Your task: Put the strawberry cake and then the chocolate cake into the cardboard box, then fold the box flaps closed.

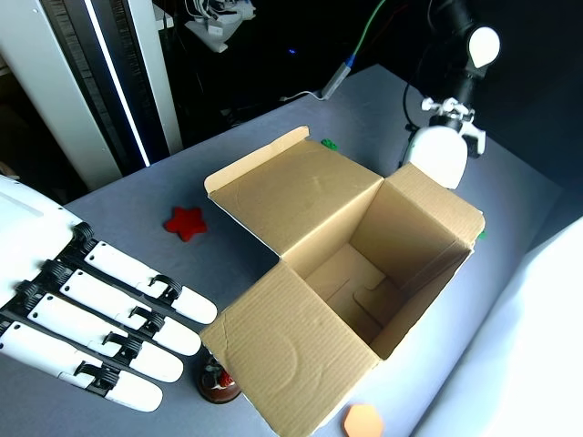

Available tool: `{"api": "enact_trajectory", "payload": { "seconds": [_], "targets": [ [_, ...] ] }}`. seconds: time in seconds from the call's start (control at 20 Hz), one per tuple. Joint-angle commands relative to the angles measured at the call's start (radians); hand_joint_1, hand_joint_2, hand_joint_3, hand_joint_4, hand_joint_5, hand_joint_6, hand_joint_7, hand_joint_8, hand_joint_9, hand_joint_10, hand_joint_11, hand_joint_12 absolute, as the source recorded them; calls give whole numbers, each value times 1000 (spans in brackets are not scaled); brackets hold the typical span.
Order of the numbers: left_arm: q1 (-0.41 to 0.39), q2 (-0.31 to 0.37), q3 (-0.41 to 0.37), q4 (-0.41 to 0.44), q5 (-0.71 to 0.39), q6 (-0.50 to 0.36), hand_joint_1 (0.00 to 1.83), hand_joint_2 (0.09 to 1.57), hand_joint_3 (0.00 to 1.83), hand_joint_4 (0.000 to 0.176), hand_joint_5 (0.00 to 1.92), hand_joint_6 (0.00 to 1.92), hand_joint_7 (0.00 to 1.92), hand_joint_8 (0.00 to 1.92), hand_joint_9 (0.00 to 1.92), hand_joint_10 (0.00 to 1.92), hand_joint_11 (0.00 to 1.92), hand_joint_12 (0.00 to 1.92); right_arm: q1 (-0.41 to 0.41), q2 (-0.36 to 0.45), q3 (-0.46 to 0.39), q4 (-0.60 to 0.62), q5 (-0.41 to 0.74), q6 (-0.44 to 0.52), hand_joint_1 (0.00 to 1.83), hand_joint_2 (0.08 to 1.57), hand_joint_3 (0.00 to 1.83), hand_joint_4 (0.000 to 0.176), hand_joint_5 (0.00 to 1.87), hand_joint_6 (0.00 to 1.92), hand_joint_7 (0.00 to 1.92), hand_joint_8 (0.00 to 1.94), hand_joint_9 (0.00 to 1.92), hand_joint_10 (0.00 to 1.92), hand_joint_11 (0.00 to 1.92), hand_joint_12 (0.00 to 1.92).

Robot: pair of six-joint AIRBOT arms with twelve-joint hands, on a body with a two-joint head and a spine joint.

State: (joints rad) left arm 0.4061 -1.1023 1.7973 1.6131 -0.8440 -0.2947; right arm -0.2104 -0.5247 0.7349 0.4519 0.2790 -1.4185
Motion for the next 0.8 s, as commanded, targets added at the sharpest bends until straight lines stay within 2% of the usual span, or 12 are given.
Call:
{"api": "enact_trajectory", "payload": {
  "seconds": [0.0,0.1,0.15,0.3,0.35,0.4,0.45,0.5,0.55,0.7,0.75],
  "targets": [
    [-17,15,-5,-46,-10,2,1350,1203,1,0,809,1266,674,1382,810,1377,781,1453,15,15,2,-8,108,-5,1039,1039,1,10,0,0,70,0,53,3,0,420],
    [-61,55,-35,-7,-24,0,1352,1187,0,0,844,1183,709,1354,836,1376,818,1446,14,15,2,-8,108,-5,1069,1031,0,13,0,0,61,0,44,0,0,353],
    [-88,72,-47,14,-32,-8,1348,1197,3,0,825,1225,687,1378,817,1400,809,1481,14,15,2,-8,108,-5,1074,1032,0,5,0,0,49,1,43,0,0,385],
    [-176,112,-64,90,-52,-74,1349,1201,1,0,804,1209,695,1432,812,1408,797,1532,14,15,2,-8,108,-6,1085,1015,0,3,22,9,60,6,61,8,0,393],
    [-203,121,-66,114,-55,-88,1351,1197,0,0,789,1258,717,1391,831,1380,811,1524,14,15,2,-8,108,-6,1056,1030,0,1,13,4,34,3,35,5,0,291],
    [-235,131,-69,141,-61,-106,1350,1197,0,0,785,1302,721,1366,827,1379,817,1543,14,15,2,-8,108,-6,1033,1045,5,9,2,0,8,3,8,6,0,166],
    [-256,137,-72,163,-68,-118,1351,1193,0,0,795,1305,735,1320,830,1387,822,1562,14,15,2,-8,108,-6,1030,1047,6,16,0,0,1,0,9,8,0,141],
    [-276,143,-76,183,-73,-129,1351,1193,0,0,795,1305,735,1320,830,1387,822,1562,14,15,2,-8,108,-6,1030,1047,6,16,0,0,1,0,9,8,0,141],
    [-304,151,-83,203,-81,-142,1349,1194,0,0,818,1276,725,1301,812,1423,793,1554,14,15,2,-8,108,-6,1046,1044,3,9,0,0,1,0,0,1,0,5],
    [-363,165,-97,244,-108,-166,1346,1199,1,0,837,1212,681,1383,804,1418,788,1529,13,15,2,-8,108,-6,1078,1036,0,8,0,0,15,5,8,4,3,2],
    [-397,168,-101,276,-119,-179,1350,1189,0,0,840,1228,716,1307,828,1388,805,1500,13,16,2,-8,108,-7,1036,1044,3,9,0,0,14,3,2,1,28,15]
  ]
}}
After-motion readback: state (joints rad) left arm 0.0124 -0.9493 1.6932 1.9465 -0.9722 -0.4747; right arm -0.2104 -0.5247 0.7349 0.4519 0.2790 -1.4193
